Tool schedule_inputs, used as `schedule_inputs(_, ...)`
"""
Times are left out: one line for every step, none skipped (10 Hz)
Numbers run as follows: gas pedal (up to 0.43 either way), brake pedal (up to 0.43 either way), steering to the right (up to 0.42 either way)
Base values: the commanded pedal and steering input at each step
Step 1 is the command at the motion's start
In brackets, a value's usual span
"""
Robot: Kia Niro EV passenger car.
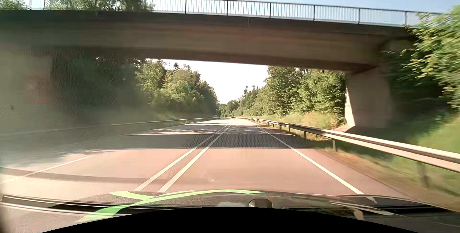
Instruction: Follow the waypoints while adhering to traffic rules and regulations
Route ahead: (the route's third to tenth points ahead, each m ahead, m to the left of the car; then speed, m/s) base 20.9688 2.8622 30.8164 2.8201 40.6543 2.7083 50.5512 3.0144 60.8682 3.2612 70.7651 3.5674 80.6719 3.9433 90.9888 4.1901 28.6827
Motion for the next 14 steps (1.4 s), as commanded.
schedule_inputs(0.169,0.0,-0.003)
schedule_inputs(0.169,0.0,-0.003)
schedule_inputs(0.169,0.0,-0.003)
schedule_inputs(0.157,0.0,-0.003)
schedule_inputs(0.15,0.0,-0.003)
schedule_inputs(0.15,0.0,-0.003)
schedule_inputs(0.15,0.0,-0.003)
schedule_inputs(0.138,0.0,-0.003)
schedule_inputs(0.098,0.0,-0.004)
schedule_inputs(0.079,0.0,-0.004)
schedule_inputs(0.079,0.0,-0.004)
schedule_inputs(0.087,0.0,-0.004)
schedule_inputs(0.11,0.0,-0.004)
schedule_inputs(0.138,0.0,-0.004)
